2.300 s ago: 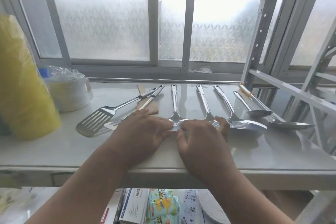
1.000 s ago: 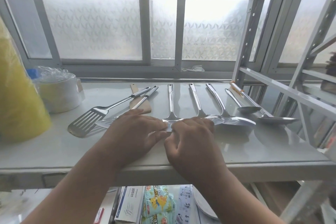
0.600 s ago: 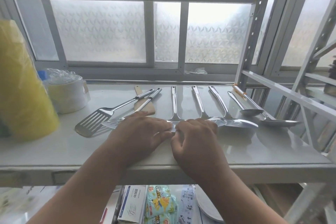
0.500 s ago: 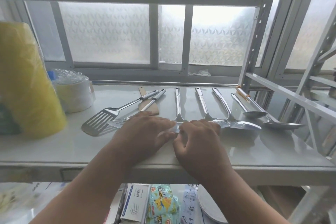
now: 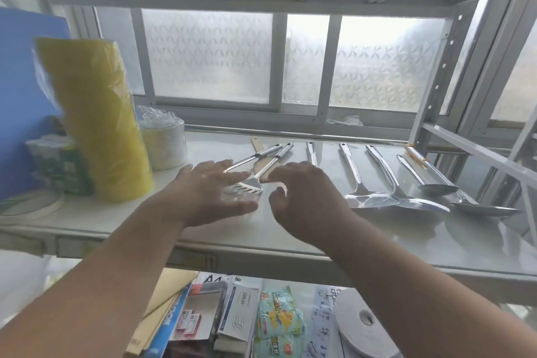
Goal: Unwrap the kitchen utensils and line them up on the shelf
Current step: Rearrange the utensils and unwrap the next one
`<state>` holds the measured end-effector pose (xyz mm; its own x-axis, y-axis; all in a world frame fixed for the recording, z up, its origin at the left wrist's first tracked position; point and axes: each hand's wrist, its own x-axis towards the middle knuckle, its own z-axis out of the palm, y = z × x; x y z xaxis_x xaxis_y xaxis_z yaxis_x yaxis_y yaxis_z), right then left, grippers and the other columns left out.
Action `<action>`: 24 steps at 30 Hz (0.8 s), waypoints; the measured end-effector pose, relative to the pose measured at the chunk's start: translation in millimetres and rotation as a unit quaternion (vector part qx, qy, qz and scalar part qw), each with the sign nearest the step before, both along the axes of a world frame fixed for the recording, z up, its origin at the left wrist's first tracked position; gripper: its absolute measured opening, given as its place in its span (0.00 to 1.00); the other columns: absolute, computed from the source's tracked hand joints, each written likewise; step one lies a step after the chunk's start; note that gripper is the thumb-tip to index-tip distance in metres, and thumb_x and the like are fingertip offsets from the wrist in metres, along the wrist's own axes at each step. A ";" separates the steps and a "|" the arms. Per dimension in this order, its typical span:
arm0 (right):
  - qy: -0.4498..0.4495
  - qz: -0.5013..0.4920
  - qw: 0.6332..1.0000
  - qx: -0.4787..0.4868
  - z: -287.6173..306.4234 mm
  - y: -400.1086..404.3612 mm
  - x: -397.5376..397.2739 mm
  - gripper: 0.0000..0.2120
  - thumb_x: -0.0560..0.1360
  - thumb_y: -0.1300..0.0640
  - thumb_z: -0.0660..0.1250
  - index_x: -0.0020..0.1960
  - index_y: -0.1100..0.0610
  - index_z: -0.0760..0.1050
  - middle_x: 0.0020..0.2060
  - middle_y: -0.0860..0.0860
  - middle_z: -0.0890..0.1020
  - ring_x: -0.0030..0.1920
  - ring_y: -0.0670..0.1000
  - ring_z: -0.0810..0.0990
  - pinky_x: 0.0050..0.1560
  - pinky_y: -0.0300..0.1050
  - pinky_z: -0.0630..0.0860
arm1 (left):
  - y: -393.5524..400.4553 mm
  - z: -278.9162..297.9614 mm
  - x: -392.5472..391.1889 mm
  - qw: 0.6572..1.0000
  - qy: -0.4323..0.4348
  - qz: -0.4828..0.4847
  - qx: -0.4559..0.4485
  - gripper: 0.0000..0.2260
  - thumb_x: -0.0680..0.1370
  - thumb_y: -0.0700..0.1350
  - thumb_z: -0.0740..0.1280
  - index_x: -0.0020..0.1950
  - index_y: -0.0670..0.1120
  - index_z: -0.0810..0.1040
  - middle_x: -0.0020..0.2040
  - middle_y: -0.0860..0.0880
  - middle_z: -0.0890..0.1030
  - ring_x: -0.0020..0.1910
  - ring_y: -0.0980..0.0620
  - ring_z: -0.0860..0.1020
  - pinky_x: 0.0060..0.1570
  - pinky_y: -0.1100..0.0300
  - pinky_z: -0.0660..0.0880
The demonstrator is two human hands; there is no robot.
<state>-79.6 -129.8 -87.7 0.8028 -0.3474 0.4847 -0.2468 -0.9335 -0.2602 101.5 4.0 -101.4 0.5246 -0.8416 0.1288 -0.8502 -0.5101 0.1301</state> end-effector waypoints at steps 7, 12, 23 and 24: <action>0.331 -0.045 0.940 -0.069 23.3 -16.2 73.9 0.10 0.78 0.60 0.56 0.52 0.55 0.75 0.59 0.57 0.80 0.61 0.58 0.78 0.55 0.47 0.76 | -5.1 -4.8 18.6 1.000 -0.006 0.014 0.014 0.23 0.78 0.73 0.60 0.75 0.76 0.70 0.84 0.59 0.63 0.82 0.48 0.60 0.78 0.40 0.61; 0.340 -0.009 0.934 -0.109 13.1 -6.6 102.4 0.19 0.81 0.61 0.56 0.69 0.55 0.75 0.65 0.57 0.78 0.65 0.58 0.76 0.53 0.42 0.69 | 16.3 -8.3 38.2 0.998 -0.017 0.064 0.015 0.17 0.84 0.66 0.61 0.72 0.73 0.74 0.80 0.58 0.68 0.78 0.46 0.64 0.73 0.42 0.67; 0.200 0.045 0.978 0.030 -17.7 19.1 160.7 0.04 0.79 0.56 0.65 0.47 0.53 0.69 0.48 0.55 0.78 0.51 0.58 0.76 0.48 0.43 0.70 | 44.3 -29.4 58.1 0.985 -0.112 0.100 -0.088 0.19 0.86 0.62 0.60 0.53 0.52 0.85 0.53 0.50 0.81 0.56 0.43 0.78 0.55 0.50 0.77; 0.194 0.056 0.978 0.041 -18.9 19.3 159.9 0.04 0.79 0.56 0.64 0.47 0.53 0.69 0.47 0.53 0.77 0.49 0.56 0.75 0.48 0.43 0.70 | 45.7 -30.8 57.8 0.984 -0.113 0.095 -0.099 0.22 0.86 0.64 0.58 0.53 0.52 0.85 0.51 0.50 0.81 0.55 0.43 0.78 0.54 0.50 0.76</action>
<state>80.3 -110.5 -106.6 0.9561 -0.2721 0.1089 -0.2398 -0.9400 -0.2427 159.2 49.7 -132.1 0.6100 -0.6774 0.4110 -0.7600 -0.6469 0.0618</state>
